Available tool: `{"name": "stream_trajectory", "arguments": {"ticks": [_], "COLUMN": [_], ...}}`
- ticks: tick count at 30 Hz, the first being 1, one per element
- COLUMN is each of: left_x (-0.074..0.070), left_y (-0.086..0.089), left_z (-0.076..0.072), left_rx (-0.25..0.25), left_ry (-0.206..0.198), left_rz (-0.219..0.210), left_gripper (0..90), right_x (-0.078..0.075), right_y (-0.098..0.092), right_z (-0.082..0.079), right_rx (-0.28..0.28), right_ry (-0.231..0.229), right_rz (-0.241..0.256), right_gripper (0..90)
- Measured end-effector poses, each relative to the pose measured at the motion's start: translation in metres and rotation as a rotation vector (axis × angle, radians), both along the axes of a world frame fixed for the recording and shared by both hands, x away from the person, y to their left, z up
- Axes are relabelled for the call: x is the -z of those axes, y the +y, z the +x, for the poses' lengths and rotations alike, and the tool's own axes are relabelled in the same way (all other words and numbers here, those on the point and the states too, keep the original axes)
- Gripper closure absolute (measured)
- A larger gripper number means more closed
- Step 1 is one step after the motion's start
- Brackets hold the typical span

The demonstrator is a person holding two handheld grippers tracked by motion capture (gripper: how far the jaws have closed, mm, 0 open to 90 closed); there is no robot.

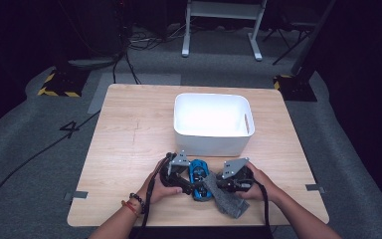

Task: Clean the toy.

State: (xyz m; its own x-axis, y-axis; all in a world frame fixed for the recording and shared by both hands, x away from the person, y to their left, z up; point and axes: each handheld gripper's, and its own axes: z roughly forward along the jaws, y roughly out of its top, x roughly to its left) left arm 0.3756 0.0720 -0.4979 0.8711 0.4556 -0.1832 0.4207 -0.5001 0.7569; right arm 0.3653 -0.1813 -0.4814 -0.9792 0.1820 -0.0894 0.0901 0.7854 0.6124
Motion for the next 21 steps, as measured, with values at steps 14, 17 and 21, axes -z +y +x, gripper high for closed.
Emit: {"name": "stream_trajectory", "arguments": {"ticks": [14,17,21], "left_x": [-0.013,-0.017,-0.016], "left_y": [0.006,0.010,0.018], "left_z": [-0.009,-0.018,-0.029], "left_rx": [0.000,-0.038,-0.061], "left_ry": [-0.066,-0.059,-0.070], "left_rz": [0.062,0.069,0.124], "left_gripper": [15.9,15.7,17.0], "right_x": [-0.003,-0.002,-0.001], "right_y": [-0.046,-0.048,-0.048], "right_z": [0.014,0.016,0.016], "right_rx": [0.201,0.212,0.216], "right_ry": [-0.063,-0.056,-0.056], "right_rz": [-0.032,-0.025,-0.008], "right_gripper": [69.8,68.3,68.6]}}
